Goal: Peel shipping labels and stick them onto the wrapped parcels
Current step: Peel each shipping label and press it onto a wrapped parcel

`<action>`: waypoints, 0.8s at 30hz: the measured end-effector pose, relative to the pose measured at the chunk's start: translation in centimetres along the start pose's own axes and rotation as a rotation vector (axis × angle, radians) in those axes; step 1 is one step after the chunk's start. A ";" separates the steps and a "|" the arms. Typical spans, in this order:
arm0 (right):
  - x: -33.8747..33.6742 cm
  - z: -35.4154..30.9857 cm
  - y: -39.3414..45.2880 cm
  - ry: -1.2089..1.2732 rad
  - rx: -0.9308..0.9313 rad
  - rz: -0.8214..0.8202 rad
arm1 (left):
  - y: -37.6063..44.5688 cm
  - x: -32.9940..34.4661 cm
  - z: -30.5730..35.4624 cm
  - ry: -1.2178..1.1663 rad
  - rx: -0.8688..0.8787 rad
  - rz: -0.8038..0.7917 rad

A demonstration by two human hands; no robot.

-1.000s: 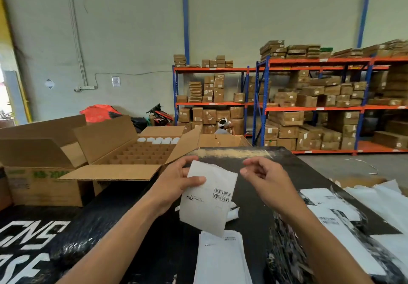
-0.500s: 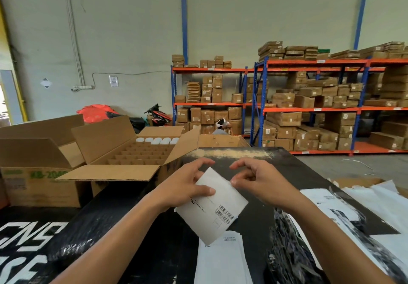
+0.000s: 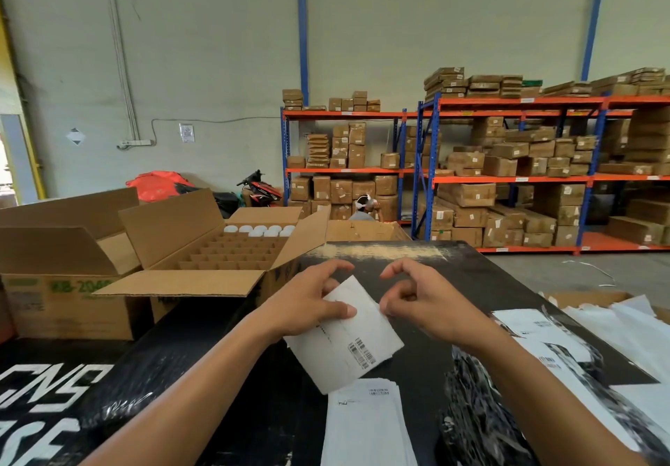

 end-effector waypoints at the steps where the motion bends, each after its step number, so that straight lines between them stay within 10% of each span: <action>1: 0.0 0.3 0.1 0.045 0.021 0.018 | 0.2 -0.5 0.1 0.012 0.015 0.068; 8: 0.4 1.7 0.3 0.208 0.123 0.183 | -1.6 -1.4 -0.1 -0.160 0.030 0.532; 24: 1.0 1.4 -0.5 0.327 0.142 0.201 | -1.1 2.2 0.9 -0.377 0.146 0.297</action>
Point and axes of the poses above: each hand's wrist, its own y-axis towards the middle knuckle, its own x-axis out of the palm, z = x × y, the point moved 10 cm from there along y, towards the middle knuckle, and after that the axes turned 9 degrees about -y, right-handed, at the moved point
